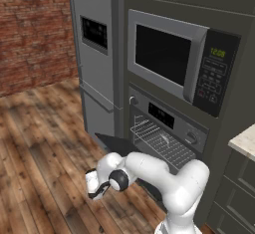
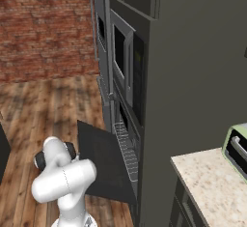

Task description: Place the fish on the rack of the oven, and slide the rack back inside. Close the oven door.

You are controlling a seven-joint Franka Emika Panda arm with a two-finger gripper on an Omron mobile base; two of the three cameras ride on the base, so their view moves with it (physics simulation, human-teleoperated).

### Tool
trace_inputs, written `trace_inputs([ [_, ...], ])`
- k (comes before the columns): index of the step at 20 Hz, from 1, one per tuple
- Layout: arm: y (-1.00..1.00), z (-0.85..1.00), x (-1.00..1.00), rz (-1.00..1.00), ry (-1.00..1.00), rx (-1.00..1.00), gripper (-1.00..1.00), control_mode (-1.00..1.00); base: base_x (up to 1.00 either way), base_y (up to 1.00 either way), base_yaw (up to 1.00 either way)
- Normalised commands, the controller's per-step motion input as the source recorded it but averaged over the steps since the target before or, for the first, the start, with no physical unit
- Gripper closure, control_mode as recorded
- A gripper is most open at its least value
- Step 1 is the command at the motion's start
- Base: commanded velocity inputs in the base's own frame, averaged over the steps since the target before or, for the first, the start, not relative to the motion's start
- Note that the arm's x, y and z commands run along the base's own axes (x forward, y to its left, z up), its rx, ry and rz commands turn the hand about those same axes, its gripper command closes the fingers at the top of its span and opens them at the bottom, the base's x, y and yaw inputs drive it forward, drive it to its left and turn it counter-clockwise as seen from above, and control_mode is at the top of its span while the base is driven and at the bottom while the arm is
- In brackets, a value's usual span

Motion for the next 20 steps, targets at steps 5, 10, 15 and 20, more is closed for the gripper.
trace_inputs([
  [5, -0.82, 0.17, 0.24, -0.19, -0.22, -0.26, -1.0, -1.0, 0.0, 0.0, 0.0],
  [10, -0.96, 0.22, 0.31, -0.07, -0.23, -0.2, -1.0, -1.0, 0.0, 0.0, 0.0],
  [15, -1.0, 0.3, 0.27, 0.0, -0.26, -0.12, -1.0, -1.0, 0.0, 0.0, 0.0],
  [20, -1.0, 0.26, 0.2, 0.09, -0.25, -0.06, -1.0, -1.0, 0.0, 0.0, 0.0],
])
